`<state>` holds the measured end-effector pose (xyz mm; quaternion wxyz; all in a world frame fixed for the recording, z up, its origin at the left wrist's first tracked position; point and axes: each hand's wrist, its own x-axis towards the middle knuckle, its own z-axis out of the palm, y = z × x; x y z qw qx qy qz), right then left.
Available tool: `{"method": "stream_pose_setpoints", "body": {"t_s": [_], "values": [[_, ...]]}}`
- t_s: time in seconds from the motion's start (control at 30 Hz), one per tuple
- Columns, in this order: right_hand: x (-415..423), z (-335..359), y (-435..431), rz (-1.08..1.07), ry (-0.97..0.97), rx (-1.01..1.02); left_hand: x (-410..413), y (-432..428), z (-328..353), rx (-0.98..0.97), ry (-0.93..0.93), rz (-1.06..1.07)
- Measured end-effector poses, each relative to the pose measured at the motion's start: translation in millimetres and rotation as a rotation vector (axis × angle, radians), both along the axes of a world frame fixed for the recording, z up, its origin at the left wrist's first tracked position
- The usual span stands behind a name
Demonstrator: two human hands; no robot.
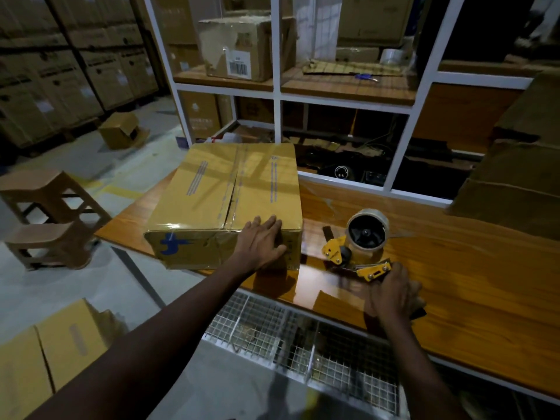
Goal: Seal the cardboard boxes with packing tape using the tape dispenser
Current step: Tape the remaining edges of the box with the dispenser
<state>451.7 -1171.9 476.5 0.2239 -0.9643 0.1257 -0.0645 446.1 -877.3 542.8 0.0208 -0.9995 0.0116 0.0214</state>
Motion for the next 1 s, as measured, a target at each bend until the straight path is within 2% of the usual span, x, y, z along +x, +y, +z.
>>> {"method": "stream_pose_setpoints", "body": {"t_s": [0.13,0.3,0.67,0.83,1.0], "values": [[18.8,27.1,11.1,-0.050,-0.050,0.011,-2.5,4.5,-1.9,-0.071,0.014,-0.023],[43.4,58.3,51.8,0.045,-0.163,0.032,-10.2,43.2,1.4,-0.144,-0.066,0.023],[43.9,100.3,193.6,0.112,-0.287,0.037,-52.5,217.7,15.2,-0.372,-0.241,0.133],[38.8,110.1,258.8,0.106,-0.305,0.009,-74.9,280.4,16.3,-0.592,-0.315,0.084],[30.5,110.3,309.7,0.089,-0.323,0.017,-81.4,325.5,-8.9,-0.622,-0.177,-0.132]]}}
